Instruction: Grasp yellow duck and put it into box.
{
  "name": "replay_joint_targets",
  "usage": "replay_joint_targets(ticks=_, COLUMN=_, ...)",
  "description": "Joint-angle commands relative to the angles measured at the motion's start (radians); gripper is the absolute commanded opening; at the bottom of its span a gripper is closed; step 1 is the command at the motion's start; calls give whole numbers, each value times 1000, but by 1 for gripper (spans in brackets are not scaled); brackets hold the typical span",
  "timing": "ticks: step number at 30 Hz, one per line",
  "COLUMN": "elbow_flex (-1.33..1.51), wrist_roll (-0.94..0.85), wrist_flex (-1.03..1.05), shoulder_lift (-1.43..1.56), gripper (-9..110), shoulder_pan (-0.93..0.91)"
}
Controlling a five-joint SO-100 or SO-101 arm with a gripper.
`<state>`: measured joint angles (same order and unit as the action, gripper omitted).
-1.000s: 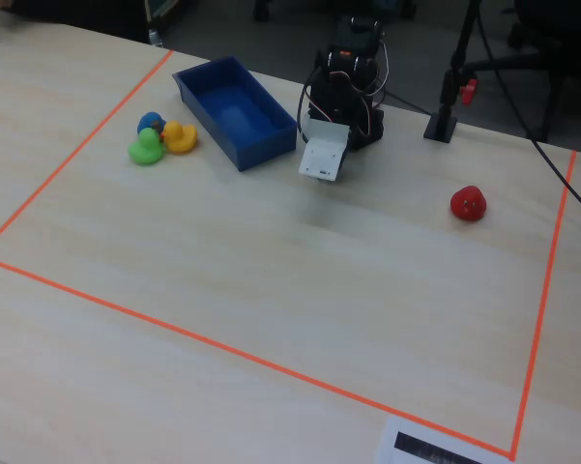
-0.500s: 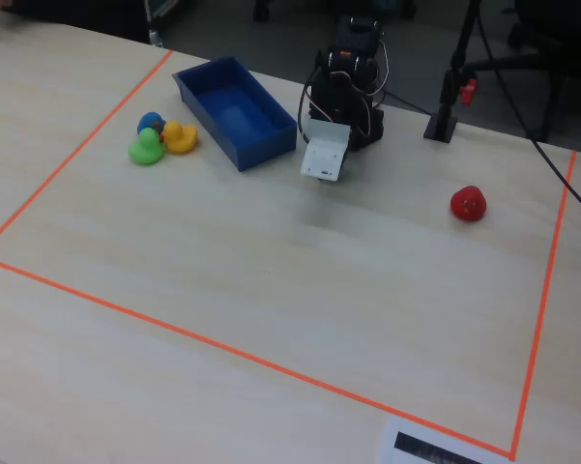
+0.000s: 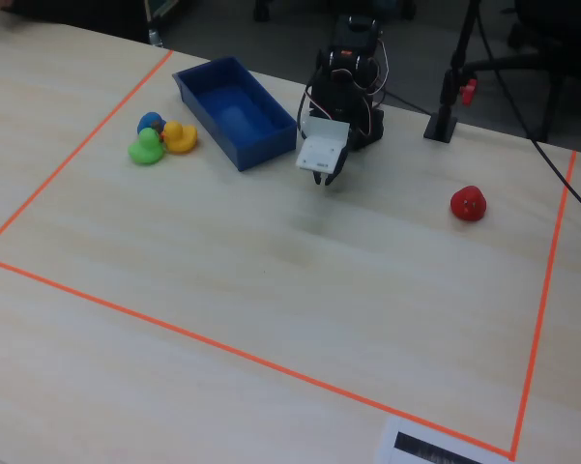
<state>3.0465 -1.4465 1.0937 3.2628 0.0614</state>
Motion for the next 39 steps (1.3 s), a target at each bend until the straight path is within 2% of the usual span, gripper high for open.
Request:
replay_joint_targets(ticks=1, elbow_flex=-272, wrist_roll=66, wrist_flex=-236, shoulder_lift=-204, gripper=1, shoulder_pan=-58)
replay_joint_targets(ticks=8, elbow_flex=-885, wrist_roll=287, wrist_flex=-333, shoulder_lift=-761, gripper=21, shoulder_pan=-314)
replay_joint_targets(ticks=12, elbow_flex=-1209, wrist_roll=331, wrist_flex=-288, shoulder_lift=-1025, gripper=27, shoulder_pan=-515)
replay_joint_targets(ticks=16, elbow_flex=-1370, wrist_roll=325, wrist_flex=-325, shoulder_lift=-1201, gripper=29, shoulder_pan=-736)
replay_joint_targets(ticks=25, elbow_flex=-1447, wrist_roll=199, wrist_flex=-216, shoulder_lift=-1379, gripper=29, shoulder_pan=-1164)
replay_joint_targets(ticks=29, elbow_flex=-1393, wrist_roll=118, wrist_flex=-137, shoulder_lift=-1414, gripper=33, shoulder_pan=-1307)
replay_joint_targets(ticks=34, elbow_flex=-1290, wrist_roll=-14, wrist_flex=-63, shoulder_lift=-1416, gripper=41, shoulder_pan=-1402)
replay_joint_targets(ticks=39, elbow_flex=-1281, wrist_roll=-104, wrist_flex=-5, shoulder_lift=-1414, gripper=44, shoulder_pan=-1407)
